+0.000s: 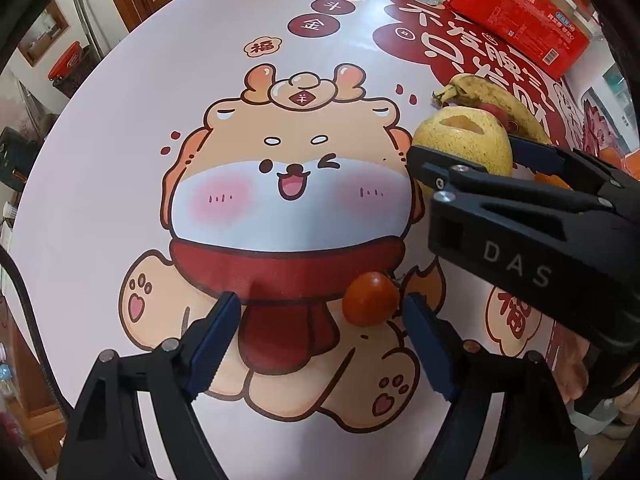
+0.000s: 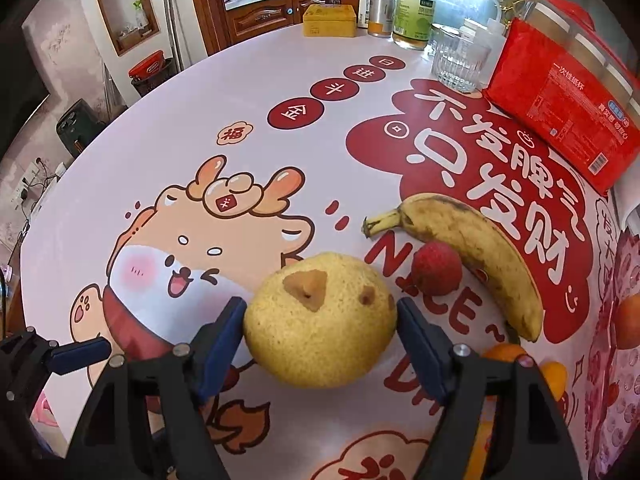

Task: Organize fruits
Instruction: 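Grasp the yellow pear with the right tool while the left tool grasps a small tomato, then carry the pear and tomato over the pink bowl with both tools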

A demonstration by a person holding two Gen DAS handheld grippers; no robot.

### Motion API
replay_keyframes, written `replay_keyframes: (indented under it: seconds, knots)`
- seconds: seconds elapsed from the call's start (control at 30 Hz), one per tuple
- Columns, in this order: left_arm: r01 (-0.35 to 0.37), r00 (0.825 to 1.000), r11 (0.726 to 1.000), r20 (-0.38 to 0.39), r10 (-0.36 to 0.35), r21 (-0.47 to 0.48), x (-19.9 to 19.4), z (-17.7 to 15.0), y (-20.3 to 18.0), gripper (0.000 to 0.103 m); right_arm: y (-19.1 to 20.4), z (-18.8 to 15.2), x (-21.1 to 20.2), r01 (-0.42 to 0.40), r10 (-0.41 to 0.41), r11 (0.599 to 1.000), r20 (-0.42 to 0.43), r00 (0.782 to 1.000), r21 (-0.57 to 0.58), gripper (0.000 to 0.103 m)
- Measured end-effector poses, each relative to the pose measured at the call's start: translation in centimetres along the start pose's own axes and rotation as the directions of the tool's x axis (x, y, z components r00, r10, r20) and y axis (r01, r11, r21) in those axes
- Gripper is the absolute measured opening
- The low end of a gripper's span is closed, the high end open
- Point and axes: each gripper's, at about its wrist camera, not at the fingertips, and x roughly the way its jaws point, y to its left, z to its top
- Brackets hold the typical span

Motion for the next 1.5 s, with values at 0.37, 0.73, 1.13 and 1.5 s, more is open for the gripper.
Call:
replay_keyframes:
  seconds: [0.37,0.73,1.13,1.5]
  knots:
    - [0.036,0.999,0.999,0.0,-0.036,0.011,0.1,0.3,-0.4,0.063,-1.4,-1.1,-0.8,-0.018,0.018,0.999,-0.021,1.0,0.029,0.075]
    - [0.121,0.993,0.992,0.003,-0.121,0.033,0.1,0.2,-0.9,0.027,-3.0,-2.0,-2.0,-0.017,0.017,0.998,-0.004,1.0,0.065,0.075]
    - [0.057,0.992,0.986,0.103,-0.073,0.157,-4.7,0.7,-3.2,0.025,-4.0,-3.6,-5.4,-0.038,0.034,0.995,0.044,0.998,0.097,0.075]
    - [0.075,0.961,0.942,0.23,-0.156,0.328,-12.8,4.1,-10.6,0.025,-10.7,-5.9,-16.0,-0.009,-0.044,0.969,0.205,0.978,0.249,0.075]
